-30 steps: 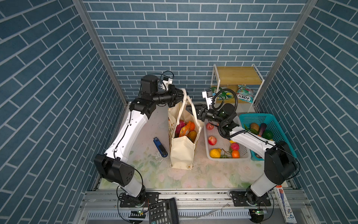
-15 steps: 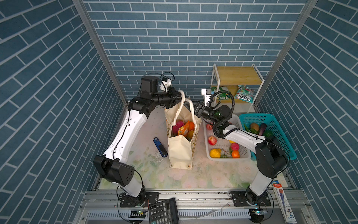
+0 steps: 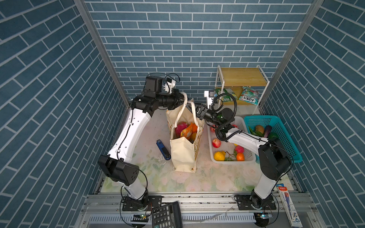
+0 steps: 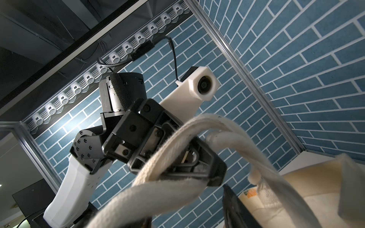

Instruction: Place the food into the grocery bag and tie it

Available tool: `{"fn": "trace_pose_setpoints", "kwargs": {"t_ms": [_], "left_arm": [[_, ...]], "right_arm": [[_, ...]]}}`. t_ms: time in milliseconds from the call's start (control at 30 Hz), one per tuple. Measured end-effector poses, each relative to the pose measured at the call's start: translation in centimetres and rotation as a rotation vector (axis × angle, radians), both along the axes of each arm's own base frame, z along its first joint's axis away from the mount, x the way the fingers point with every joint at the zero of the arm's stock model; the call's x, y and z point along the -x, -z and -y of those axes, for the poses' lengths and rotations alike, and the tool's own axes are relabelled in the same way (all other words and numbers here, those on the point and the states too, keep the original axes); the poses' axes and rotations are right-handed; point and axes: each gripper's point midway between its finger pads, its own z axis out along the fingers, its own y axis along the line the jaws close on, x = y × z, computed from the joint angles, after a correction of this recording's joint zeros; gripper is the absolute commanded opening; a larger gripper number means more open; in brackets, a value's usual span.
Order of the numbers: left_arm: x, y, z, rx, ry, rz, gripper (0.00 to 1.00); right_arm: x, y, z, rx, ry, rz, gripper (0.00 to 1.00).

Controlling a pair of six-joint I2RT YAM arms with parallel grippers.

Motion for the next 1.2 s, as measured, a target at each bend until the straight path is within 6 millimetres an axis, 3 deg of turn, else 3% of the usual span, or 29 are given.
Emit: {"fn": "trace_pose_setpoints", "kwargs": {"t_ms": [267,800,1200], "left_arm": [[-1.2,1.8,0.2,-0.021,0.003,-0.028,0.00],[-2.7,3.5,1.1,-0.090,-0.036,0.020,0.00],[-4.0,4.4,1.5,-0.146,-0.106,0.096,0.00]], "right_arm": [[0.1,0.9,0.2,0.003,-0.002,-0.025,0.57],[-0.9,1.7,0.5,0.003,0.010,-0.117,0.62],[-2.0,2.2,-0.1,-0.007,-0.001,-0.172,0.54]]}}
